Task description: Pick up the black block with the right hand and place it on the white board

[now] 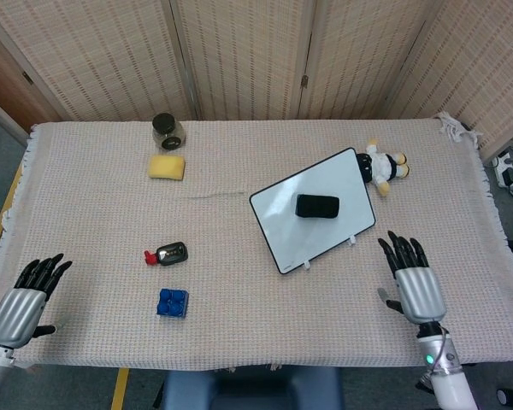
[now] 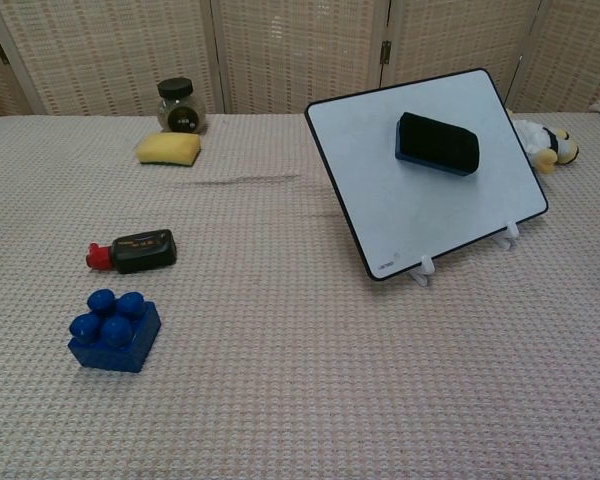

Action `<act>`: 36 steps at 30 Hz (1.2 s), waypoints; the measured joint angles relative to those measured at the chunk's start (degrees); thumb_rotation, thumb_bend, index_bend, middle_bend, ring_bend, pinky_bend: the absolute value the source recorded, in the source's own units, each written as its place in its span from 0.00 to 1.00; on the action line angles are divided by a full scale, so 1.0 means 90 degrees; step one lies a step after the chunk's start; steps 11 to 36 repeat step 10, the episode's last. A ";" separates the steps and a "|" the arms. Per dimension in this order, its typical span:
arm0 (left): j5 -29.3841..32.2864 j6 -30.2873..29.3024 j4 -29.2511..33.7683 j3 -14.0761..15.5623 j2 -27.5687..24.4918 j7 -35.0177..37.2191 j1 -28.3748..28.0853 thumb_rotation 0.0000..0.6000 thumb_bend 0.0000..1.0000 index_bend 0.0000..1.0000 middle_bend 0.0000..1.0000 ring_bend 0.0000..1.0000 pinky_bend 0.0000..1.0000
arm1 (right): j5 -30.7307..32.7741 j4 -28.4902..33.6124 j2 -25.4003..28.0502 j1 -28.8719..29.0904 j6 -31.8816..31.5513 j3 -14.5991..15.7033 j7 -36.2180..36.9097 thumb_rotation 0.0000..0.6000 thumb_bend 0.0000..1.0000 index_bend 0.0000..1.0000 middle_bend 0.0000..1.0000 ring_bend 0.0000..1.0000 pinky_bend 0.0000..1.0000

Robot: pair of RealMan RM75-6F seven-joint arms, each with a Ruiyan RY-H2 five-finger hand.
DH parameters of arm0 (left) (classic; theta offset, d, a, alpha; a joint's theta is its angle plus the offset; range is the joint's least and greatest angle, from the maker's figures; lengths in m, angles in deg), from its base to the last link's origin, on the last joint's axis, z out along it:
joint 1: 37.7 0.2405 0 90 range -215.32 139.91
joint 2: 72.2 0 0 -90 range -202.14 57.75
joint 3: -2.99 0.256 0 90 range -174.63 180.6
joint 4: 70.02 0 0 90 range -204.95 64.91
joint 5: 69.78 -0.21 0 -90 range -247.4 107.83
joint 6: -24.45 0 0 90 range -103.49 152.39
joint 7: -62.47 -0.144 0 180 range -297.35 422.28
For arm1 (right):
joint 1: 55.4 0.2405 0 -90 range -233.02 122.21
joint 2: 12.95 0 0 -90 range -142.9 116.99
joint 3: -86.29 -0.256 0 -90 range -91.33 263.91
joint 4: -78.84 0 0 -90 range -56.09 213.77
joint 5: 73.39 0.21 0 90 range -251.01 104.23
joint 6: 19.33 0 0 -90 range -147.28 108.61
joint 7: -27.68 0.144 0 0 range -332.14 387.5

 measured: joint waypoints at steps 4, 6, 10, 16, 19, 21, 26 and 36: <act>-0.0025 -0.0142 0.0238 0.0077 -0.0053 -0.0325 0.0182 1.00 0.25 0.00 0.00 0.00 0.00 | -0.0389 -0.0038 0.0398 -0.0635 -0.0477 0.0560 0.0078 1.00 0.29 0.00 0.00 0.00 0.00; -0.0040 -0.0221 0.0347 0.0115 -0.0077 -0.0489 0.0267 1.00 0.25 0.00 0.00 0.00 0.00 | -0.0660 -0.0129 0.0437 -0.0834 -0.0688 0.0736 0.0027 1.00 0.29 0.00 0.00 0.00 0.00; -0.0189 -0.0471 0.0524 0.0198 -0.0096 -0.0751 0.0432 1.00 0.25 0.00 0.00 0.00 0.00 | -0.1194 -0.0235 0.0474 -0.1120 -0.0852 0.0962 -0.0012 1.00 0.29 0.00 0.00 0.00 0.00; -0.0189 -0.0471 0.0524 0.0198 -0.0096 -0.0751 0.0432 1.00 0.25 0.00 0.00 0.00 0.00 | -0.1194 -0.0235 0.0474 -0.1120 -0.0852 0.0962 -0.0012 1.00 0.29 0.00 0.00 0.00 0.00; -0.0189 -0.0471 0.0524 0.0198 -0.0096 -0.0751 0.0432 1.00 0.25 0.00 0.00 0.00 0.00 | -0.1194 -0.0235 0.0474 -0.1120 -0.0852 0.0962 -0.0012 1.00 0.29 0.00 0.00 0.00 0.00; -0.0189 -0.0471 0.0524 0.0198 -0.0096 -0.0751 0.0432 1.00 0.25 0.00 0.00 0.00 0.00 | -0.1194 -0.0235 0.0474 -0.1120 -0.0852 0.0962 -0.0012 1.00 0.29 0.00 0.00 0.00 0.00; -0.0189 -0.0471 0.0524 0.0198 -0.0096 -0.0751 0.0432 1.00 0.25 0.00 0.00 0.00 0.00 | -0.1194 -0.0235 0.0474 -0.1120 -0.0852 0.0962 -0.0012 1.00 0.29 0.00 0.00 0.00 0.00; -0.0189 -0.0471 0.0524 0.0198 -0.0096 -0.0751 0.0432 1.00 0.25 0.00 0.00 0.00 0.00 | -0.1194 -0.0235 0.0474 -0.1120 -0.0852 0.0962 -0.0012 1.00 0.29 0.00 0.00 0.00 0.00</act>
